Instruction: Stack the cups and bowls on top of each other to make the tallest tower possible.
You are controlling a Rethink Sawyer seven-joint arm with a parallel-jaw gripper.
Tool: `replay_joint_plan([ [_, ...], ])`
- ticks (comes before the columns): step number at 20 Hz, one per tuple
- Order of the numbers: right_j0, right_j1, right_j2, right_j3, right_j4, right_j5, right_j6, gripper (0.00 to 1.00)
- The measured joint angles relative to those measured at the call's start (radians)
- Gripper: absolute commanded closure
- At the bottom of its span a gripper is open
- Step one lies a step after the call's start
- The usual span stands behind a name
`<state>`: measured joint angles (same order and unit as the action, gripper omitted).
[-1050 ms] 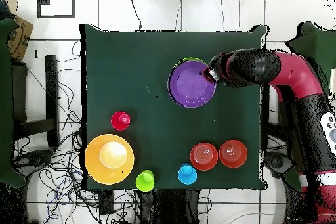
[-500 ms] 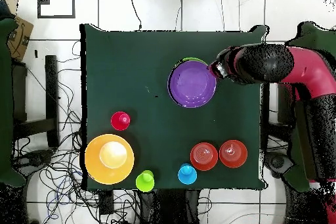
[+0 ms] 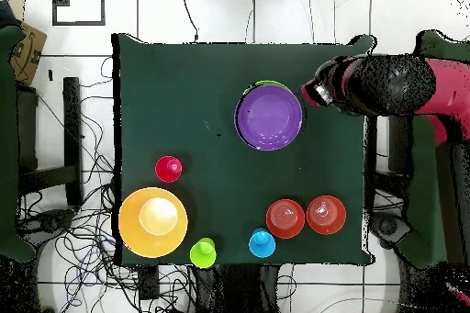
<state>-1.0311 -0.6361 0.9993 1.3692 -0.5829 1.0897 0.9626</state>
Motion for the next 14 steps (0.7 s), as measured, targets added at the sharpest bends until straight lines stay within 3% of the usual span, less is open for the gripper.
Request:
replay_joint_plan([
  [14,-0.035,-0.225,-0.001,0.071,0.041,0.204,0.000,0.00],
])
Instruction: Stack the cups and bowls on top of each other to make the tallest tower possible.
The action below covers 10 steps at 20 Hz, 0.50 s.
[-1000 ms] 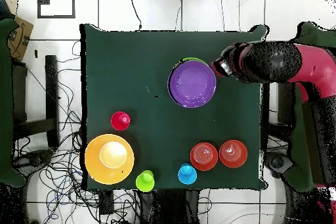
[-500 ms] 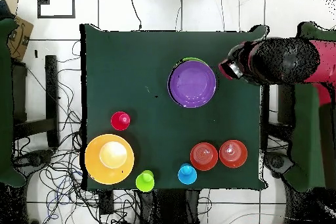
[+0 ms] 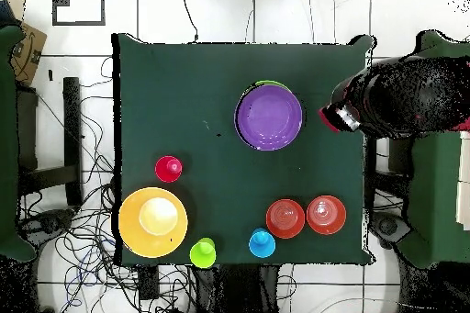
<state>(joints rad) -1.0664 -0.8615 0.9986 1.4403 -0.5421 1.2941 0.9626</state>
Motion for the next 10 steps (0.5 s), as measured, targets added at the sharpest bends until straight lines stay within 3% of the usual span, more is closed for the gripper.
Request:
replay_joint_plan([
  [10,0.000,-0.034,-0.003,0.014,0.000,0.050,0.000,0.00],
])
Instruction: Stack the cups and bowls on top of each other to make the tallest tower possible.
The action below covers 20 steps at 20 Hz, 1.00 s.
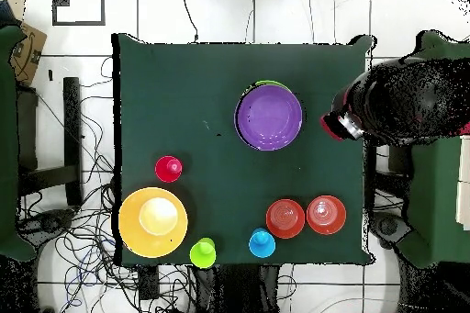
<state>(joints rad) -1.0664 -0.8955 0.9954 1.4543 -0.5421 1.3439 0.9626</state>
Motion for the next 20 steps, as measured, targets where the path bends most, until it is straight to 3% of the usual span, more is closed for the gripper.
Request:
replay_joint_plan([
  [10,0.008,0.000,-0.019,0.013,0.000,0.062,0.000,0.00],
  [20,0.009,-0.007,-0.020,0.094,0.001,0.075,0.000,0.00],
])
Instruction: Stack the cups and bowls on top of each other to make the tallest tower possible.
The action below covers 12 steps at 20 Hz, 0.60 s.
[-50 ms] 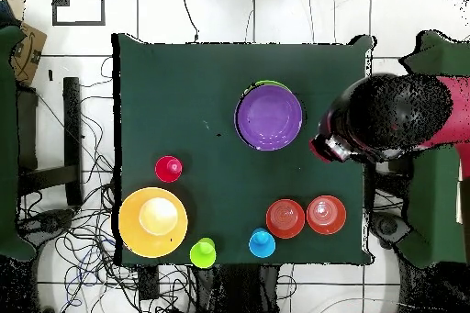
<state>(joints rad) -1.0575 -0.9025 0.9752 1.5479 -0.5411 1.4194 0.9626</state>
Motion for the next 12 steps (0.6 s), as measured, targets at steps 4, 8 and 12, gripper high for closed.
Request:
replay_joint_plan([
  [4,0.000,-0.012,0.000,0.046,0.008,-0.001,0.000,0.00],
  [8,-0.002,-0.026,0.000,0.091,0.016,-0.024,0.000,0.00],
  [12,-0.007,-0.041,0.000,0.139,0.021,-0.078,0.000,0.00],
])
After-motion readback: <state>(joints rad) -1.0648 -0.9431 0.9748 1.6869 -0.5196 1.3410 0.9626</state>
